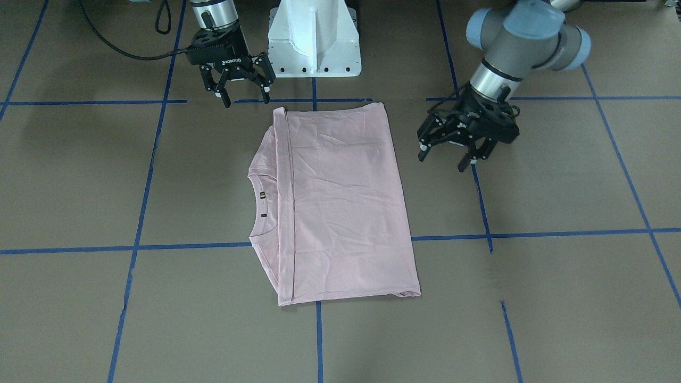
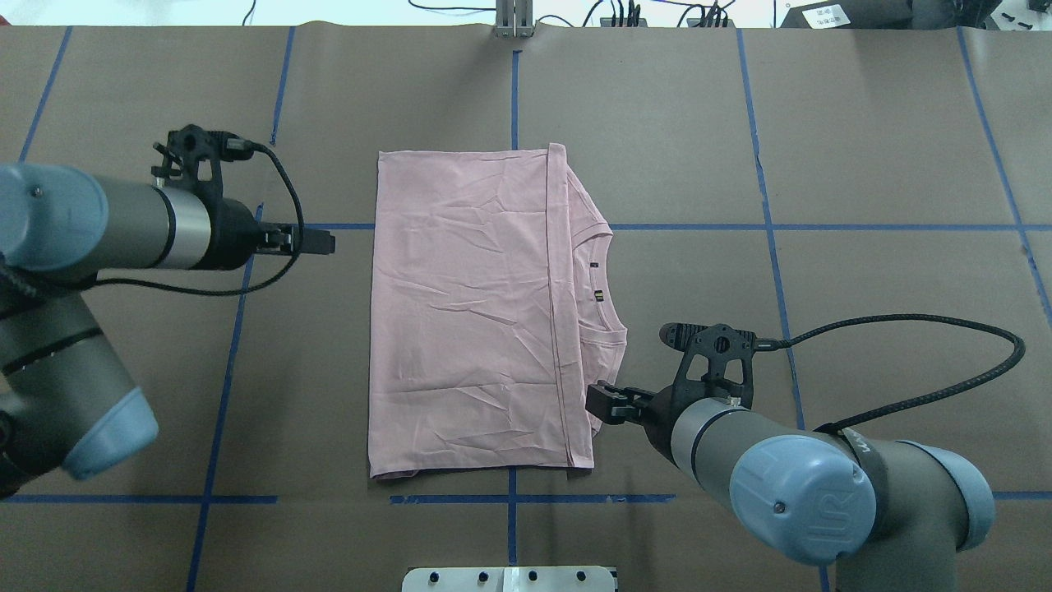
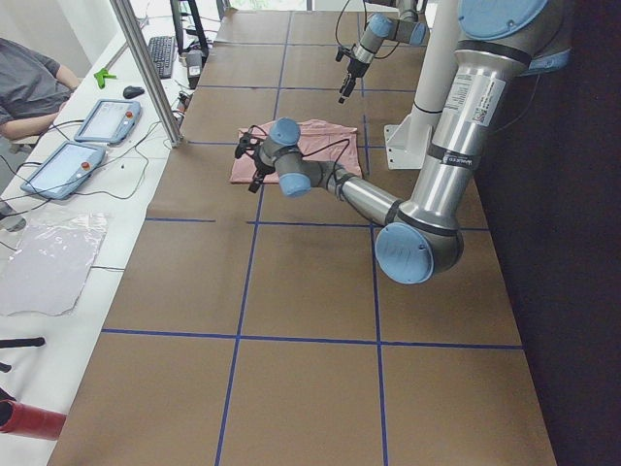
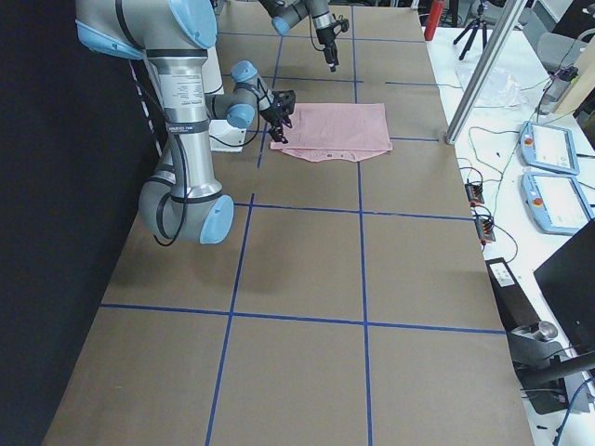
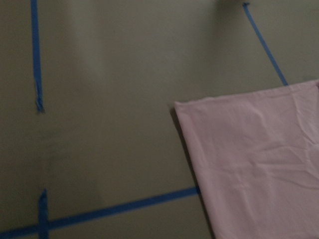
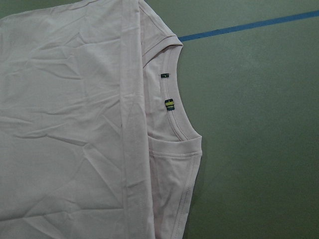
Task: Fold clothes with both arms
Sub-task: 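Lower both grippers to the shirt's edges nearest the robot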
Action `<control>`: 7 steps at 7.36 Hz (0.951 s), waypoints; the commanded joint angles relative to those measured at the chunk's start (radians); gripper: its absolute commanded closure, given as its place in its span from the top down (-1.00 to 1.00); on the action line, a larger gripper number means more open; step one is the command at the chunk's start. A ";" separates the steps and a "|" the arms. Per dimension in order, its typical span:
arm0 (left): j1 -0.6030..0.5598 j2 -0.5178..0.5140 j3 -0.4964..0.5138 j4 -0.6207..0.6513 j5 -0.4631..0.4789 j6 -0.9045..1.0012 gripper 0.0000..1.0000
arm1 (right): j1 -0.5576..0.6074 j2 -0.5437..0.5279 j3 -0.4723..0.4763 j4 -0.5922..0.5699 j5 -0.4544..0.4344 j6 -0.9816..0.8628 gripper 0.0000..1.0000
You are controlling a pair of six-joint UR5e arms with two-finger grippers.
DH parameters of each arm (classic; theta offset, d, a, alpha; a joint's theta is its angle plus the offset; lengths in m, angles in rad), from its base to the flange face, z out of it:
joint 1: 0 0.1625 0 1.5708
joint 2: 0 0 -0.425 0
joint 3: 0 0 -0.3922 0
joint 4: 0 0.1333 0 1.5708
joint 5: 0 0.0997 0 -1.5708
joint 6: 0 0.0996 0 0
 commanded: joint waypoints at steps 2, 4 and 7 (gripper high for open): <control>0.303 0.007 -0.094 0.141 0.224 -0.400 0.83 | 0.064 0.001 -0.003 -0.004 0.056 -0.020 1.00; 0.403 -0.001 -0.062 0.166 0.258 -0.508 0.27 | 0.064 0.001 -0.003 -0.004 0.055 -0.020 1.00; 0.450 -0.020 -0.016 0.184 0.258 -0.510 0.28 | 0.063 0.003 -0.004 -0.004 0.055 -0.020 1.00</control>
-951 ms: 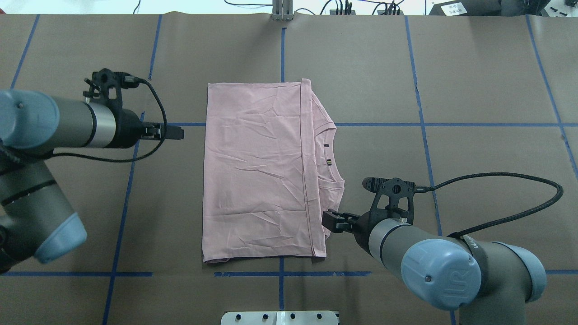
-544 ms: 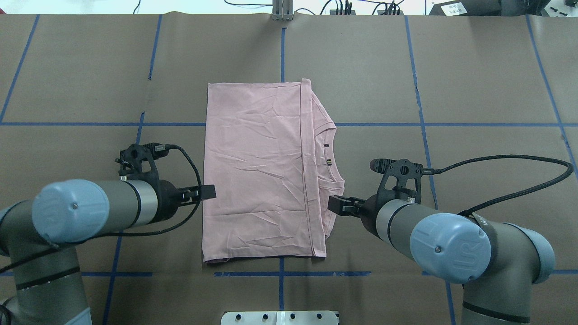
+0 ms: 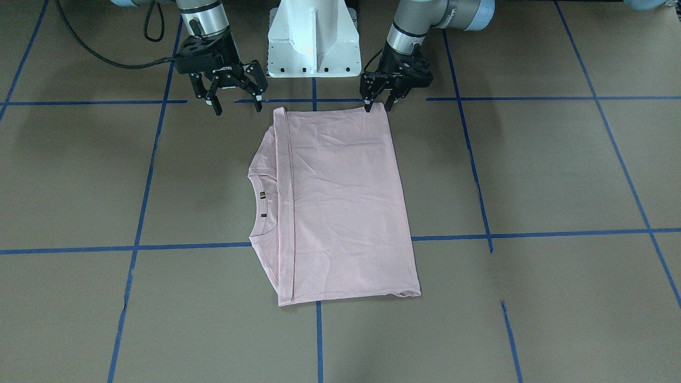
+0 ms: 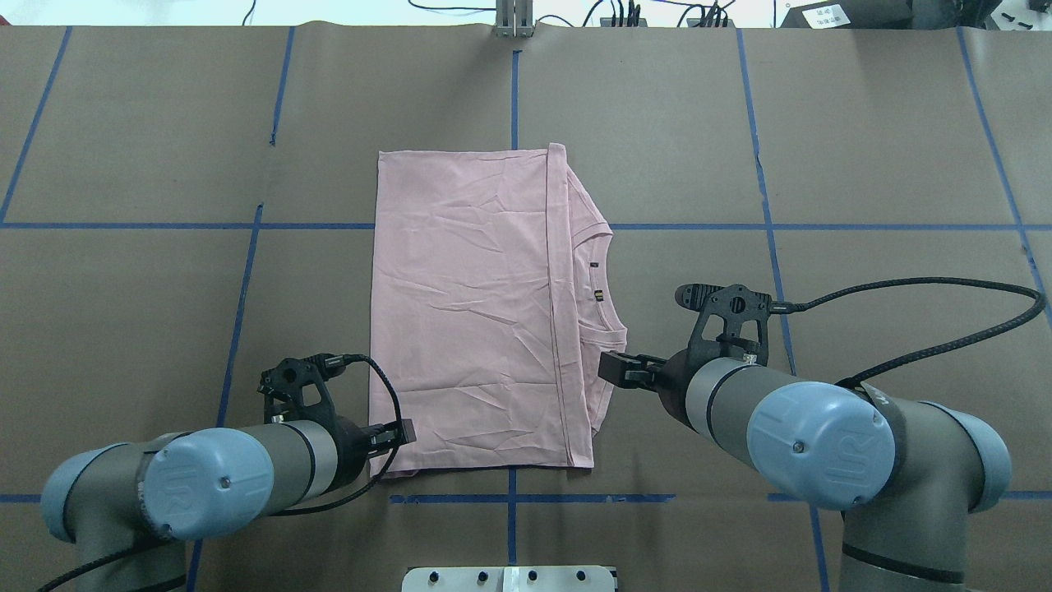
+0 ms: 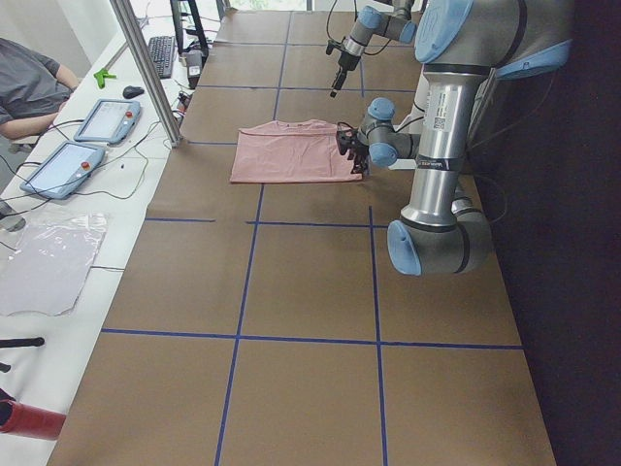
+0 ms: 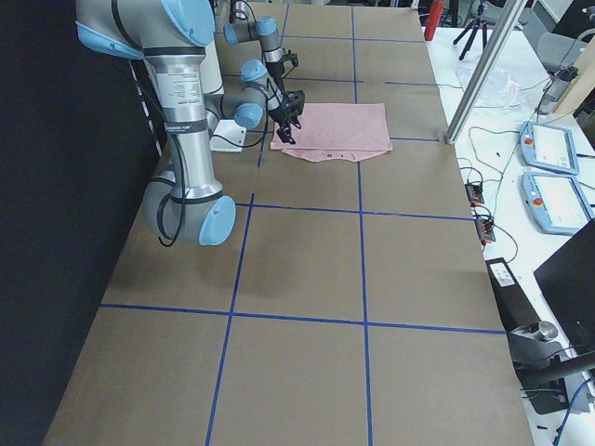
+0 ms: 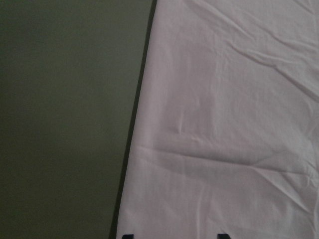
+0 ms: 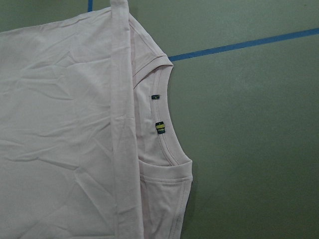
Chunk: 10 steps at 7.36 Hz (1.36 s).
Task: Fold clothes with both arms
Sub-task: 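Grasp the shirt's near edge corners with both grippers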
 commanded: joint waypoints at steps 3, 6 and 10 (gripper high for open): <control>0.015 -0.004 0.042 0.002 -0.001 0.000 0.27 | -0.001 0.000 -0.001 0.000 0.000 0.000 1.00; 0.017 -0.004 0.044 0.002 -0.001 0.001 0.22 | -0.001 0.000 -0.002 0.000 0.000 0.000 1.00; 0.023 -0.004 0.041 0.002 -0.001 0.012 -1.00 | -0.002 0.000 -0.005 0.000 -0.003 0.000 1.00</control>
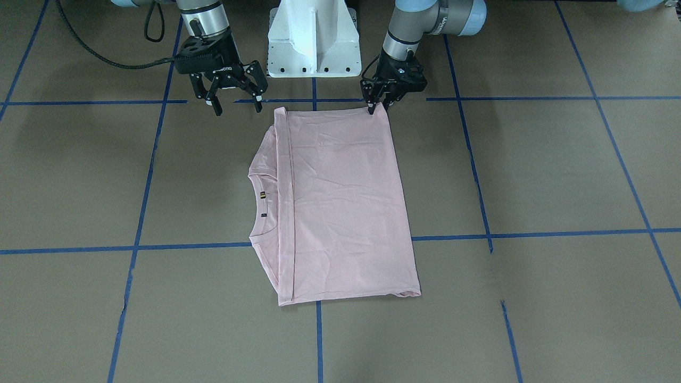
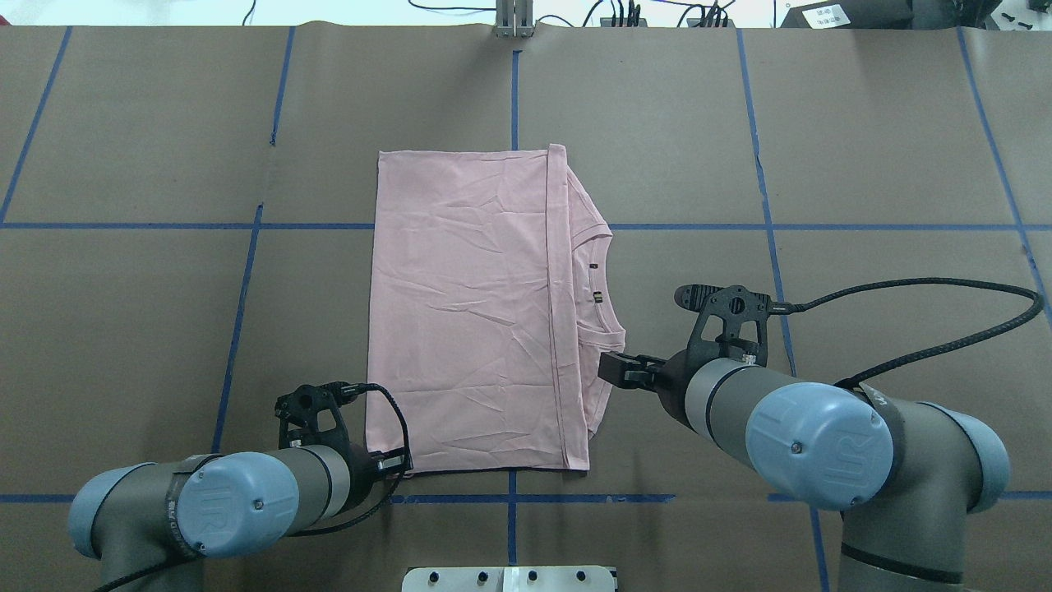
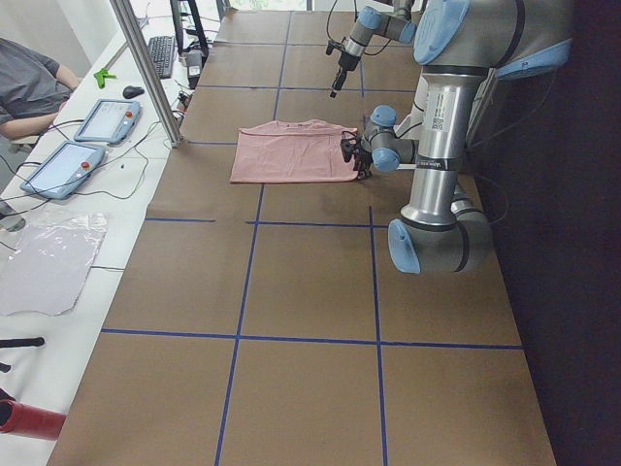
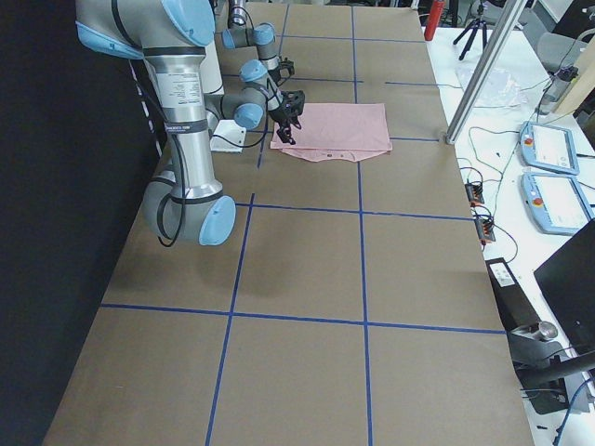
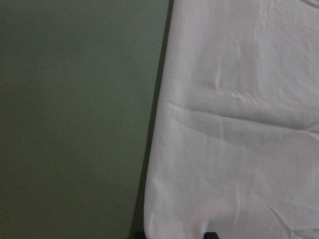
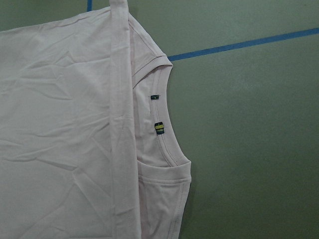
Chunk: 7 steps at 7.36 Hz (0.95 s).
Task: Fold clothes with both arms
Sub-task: 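Grasp the shirt's near edge corners with both grippers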
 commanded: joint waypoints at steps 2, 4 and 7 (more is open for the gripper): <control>0.001 -0.002 -0.011 0.000 0.000 0.003 -1.00 | -0.013 0.024 -0.032 -0.008 -0.010 0.018 0.98; 0.001 -0.008 -0.012 0.002 0.003 0.003 -1.00 | -0.027 0.172 -0.137 -0.157 -0.007 0.124 0.63; 0.004 -0.014 -0.016 0.002 0.003 0.003 -1.00 | -0.084 0.250 -0.221 -0.221 -0.006 0.221 0.35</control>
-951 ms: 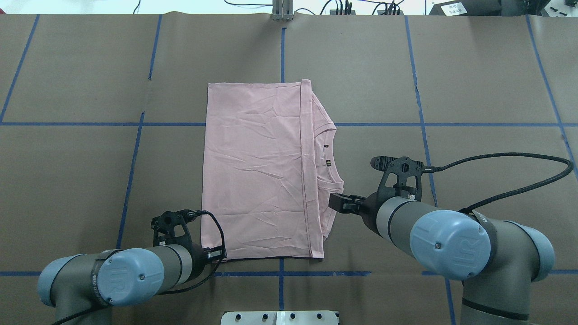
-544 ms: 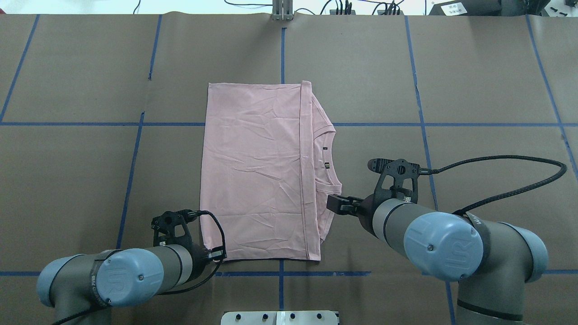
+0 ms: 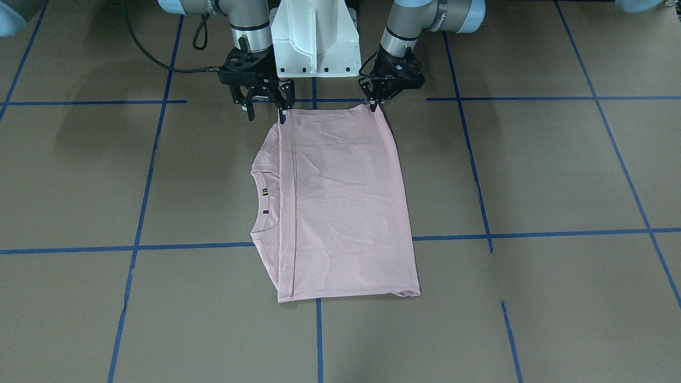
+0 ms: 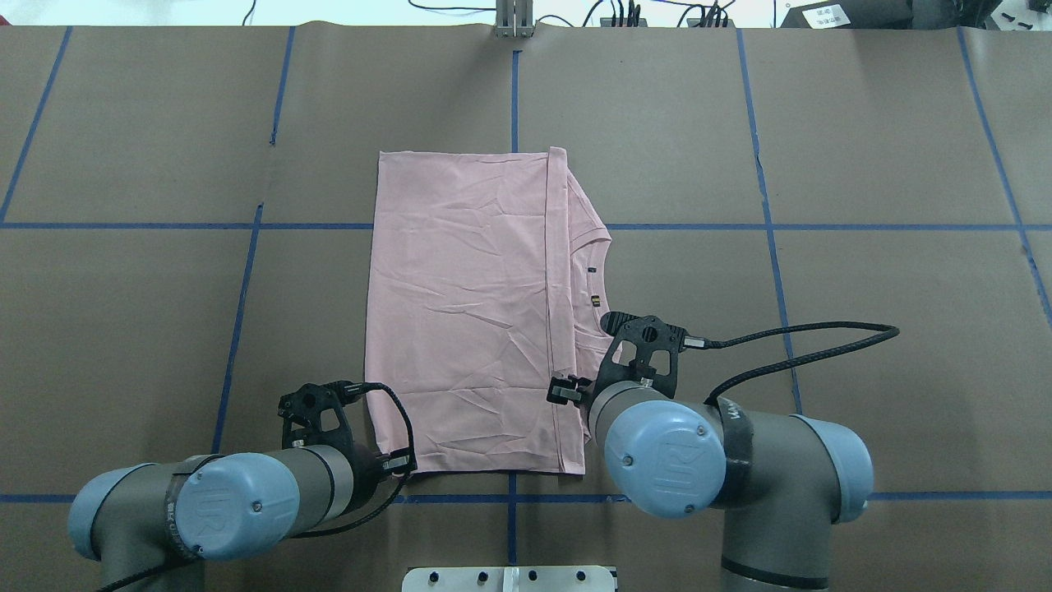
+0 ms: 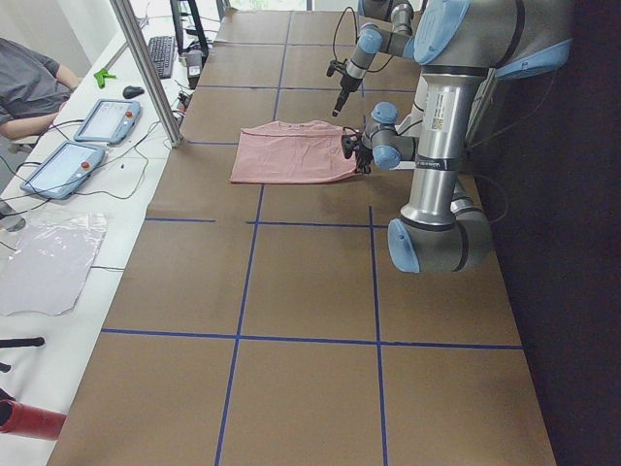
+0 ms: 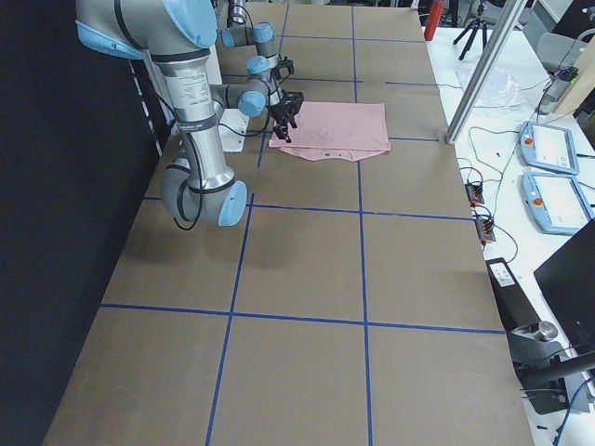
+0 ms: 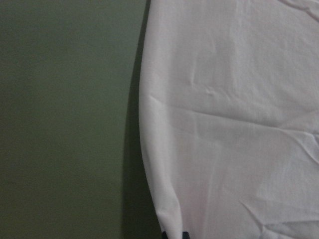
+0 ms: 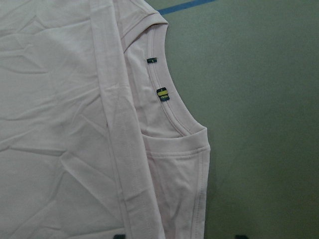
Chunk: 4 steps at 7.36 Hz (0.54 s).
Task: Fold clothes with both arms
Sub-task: 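Grasp the shirt's near edge corners with both grippers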
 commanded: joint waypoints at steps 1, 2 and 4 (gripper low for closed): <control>0.001 -0.006 -0.001 0.000 0.000 0.000 -1.00 | -0.024 0.051 -0.081 -0.012 -0.003 0.042 0.29; 0.001 -0.006 -0.001 0.000 0.000 0.000 -1.00 | -0.034 0.052 -0.089 -0.013 -0.004 0.042 0.29; 0.003 -0.012 0.001 0.000 0.000 0.000 -1.00 | -0.049 0.052 -0.095 -0.016 -0.007 0.049 0.13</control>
